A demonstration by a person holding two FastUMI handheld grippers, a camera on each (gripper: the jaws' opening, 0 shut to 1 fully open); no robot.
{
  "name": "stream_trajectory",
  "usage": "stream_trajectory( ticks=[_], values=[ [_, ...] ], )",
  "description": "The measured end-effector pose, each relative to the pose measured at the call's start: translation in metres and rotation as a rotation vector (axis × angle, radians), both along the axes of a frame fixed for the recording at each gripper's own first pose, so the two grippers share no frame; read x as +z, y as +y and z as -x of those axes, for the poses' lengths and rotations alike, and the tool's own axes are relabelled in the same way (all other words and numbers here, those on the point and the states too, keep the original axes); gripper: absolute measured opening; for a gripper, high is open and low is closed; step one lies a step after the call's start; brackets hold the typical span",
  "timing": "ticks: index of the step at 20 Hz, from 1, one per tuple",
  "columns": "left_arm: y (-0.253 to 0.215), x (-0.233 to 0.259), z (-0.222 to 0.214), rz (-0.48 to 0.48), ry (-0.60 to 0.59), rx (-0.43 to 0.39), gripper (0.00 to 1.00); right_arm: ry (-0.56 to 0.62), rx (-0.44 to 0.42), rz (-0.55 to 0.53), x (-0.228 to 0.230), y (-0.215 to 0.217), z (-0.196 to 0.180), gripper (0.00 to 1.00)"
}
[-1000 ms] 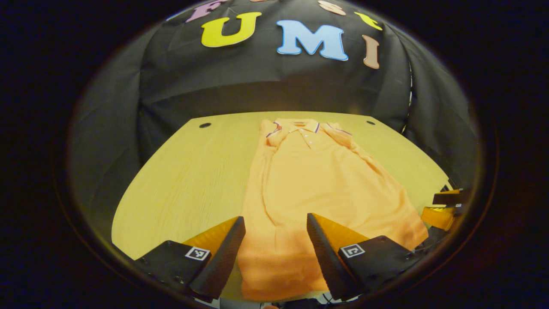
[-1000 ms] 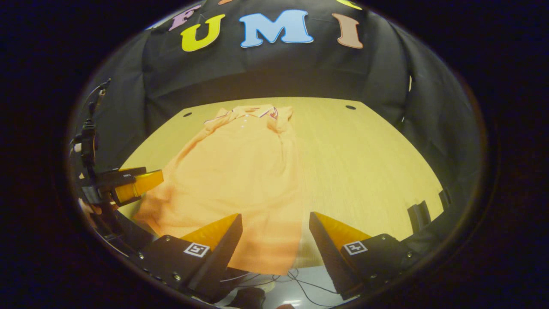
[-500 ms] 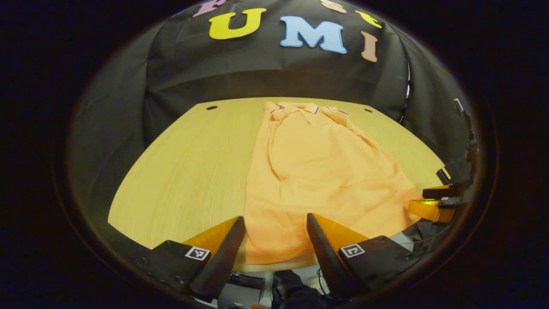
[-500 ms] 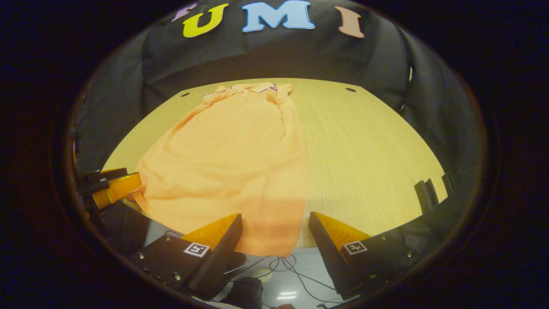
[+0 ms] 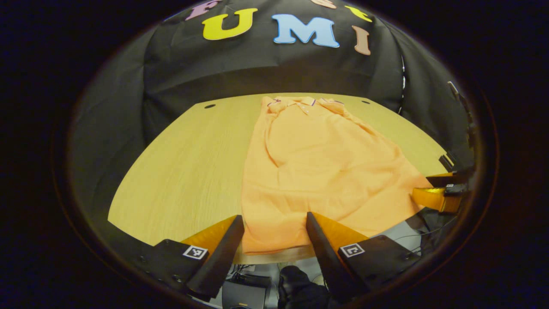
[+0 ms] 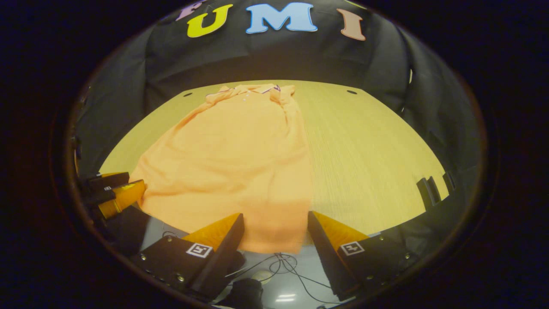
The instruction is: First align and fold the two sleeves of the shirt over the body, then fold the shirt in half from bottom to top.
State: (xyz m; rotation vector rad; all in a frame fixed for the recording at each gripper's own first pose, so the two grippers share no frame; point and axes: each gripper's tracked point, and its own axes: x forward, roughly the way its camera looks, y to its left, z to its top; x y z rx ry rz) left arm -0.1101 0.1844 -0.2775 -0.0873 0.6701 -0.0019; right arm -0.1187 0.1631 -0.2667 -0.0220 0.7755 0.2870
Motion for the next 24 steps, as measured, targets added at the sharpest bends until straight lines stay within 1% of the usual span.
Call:
stream_trajectory(
  ticks=[1, 2, 3, 4, 5, 6, 7, 8, 9, 10, 11, 12, 13, 14, 15, 18, 21, 22, 23, 24],
  values=[
    [0.002, -0.001, 0.0, -0.002, -0.002, 0.007, 0.91, -0.001, 0.001, -0.001, -0.002, 0.0, 0.0, 0.85],
    [0.003, -0.001, 0.0, 0.002, -0.002, 0.014, 0.87, -0.003, 0.003, -0.002, -0.001, 0.0, 0.0, 0.88],
    [0.001, -0.002, 0.0, 0.0, 0.003, 0.015, 0.79, -0.003, 0.007, -0.001, -0.001, 0.0, 0.001, 0.87],
    [0.0, -0.003, 0.0, -0.002, 0.0, 0.012, 0.79, -0.003, 0.013, 0.001, 0.0, 0.0, 0.001, 0.87],
    [0.001, -0.002, -0.001, -0.003, 0.001, 0.025, 0.57, -0.002, 0.02, 0.0, -0.001, 0.001, 0.002, 0.87],
    [0.0, -0.002, -0.001, -0.01, 0.0, 0.024, 0.48, -0.003, 0.031, -0.001, -0.001, 0.002, 0.002, 0.87],
    [-0.003, -0.002, -0.002, -0.009, 0.001, 0.015, 0.47, -0.002, 0.014, -0.02, 0.001, 0.002, 0.003, 0.84],
    [-0.007, -0.002, -0.001, -0.01, 0.002, 0.007, 0.48, -0.006, -0.023, -0.067, 0.0, 0.005, 0.0, 0.52],
    [-0.009, -0.003, -0.001, -0.013, -0.007, -0.004, 0.47, 0.001, -0.022, -0.078, -0.002, 0.005, 0.003, 0.2],
    [-0.006, -0.002, -0.002, -0.017, -0.006, 0.015, 0.31, 0.003, -0.005, -0.09, 0.0, 0.008, 0.003, 0.22],
    [-0.008, -0.002, -0.003, -0.029, -0.01, 0.015, 0.16, 0.03, -0.018, -0.099, 0.009, 0.004, 0.014, 0.22],
    [-0.009, -0.002, -0.002, -0.038, -0.009, 0.01, 0.16, 0.033, -0.017, -0.12, -0.003, 0.005, 0.0, 0.04],
    [-0.01, -0.002, -0.002, -0.042, -0.012, 0.015, 0.11, 0.055, -0.012, -0.143, -0.002, 0.006, 0.003, 0.02],
    [-0.009, -0.001, -0.003, -0.054, -0.011, 0.011, 0.07, 0.058, -0.017, -0.167, 0.002, 0.005, 0.003, 0.06],
    [-0.011, -0.002, -0.003, -0.059, -0.001, 0.01, 0.07, 0.07, 0.012, -0.186, 0.001, 0.009, 0.003, 0.01],
    [-0.009, 0.006, -0.006, -0.013, 0.022, 0.041, 0.07, 0.021, 0.072, -0.153, 0.012, 0.006, 0.0, 0.0],
    [-0.009, 0.022, -0.011, 0.031, 0.018, 0.065, 0.07, -0.031, 0.088, -0.154, 0.035, 0.003, -0.003, 0.0],
    [-0.008, 0.03, -0.014, 0.032, 0.009, 0.066, 0.07, -0.047, 0.089, -0.161, 0.044, 0.004, -0.005, 0.04],
    [-0.008, 0.039, -0.017, 0.029, -0.006, 0.062, 0.07, -0.063, 0.091, -0.166, 0.053, 0.006, -0.011, 0.04],
    [-0.008, 0.048, -0.021, 0.028, -0.018, 0.058, 0.07, -0.077, 0.093, -0.17, 0.06, 0.008, -0.016, 0.01]
  ],
)
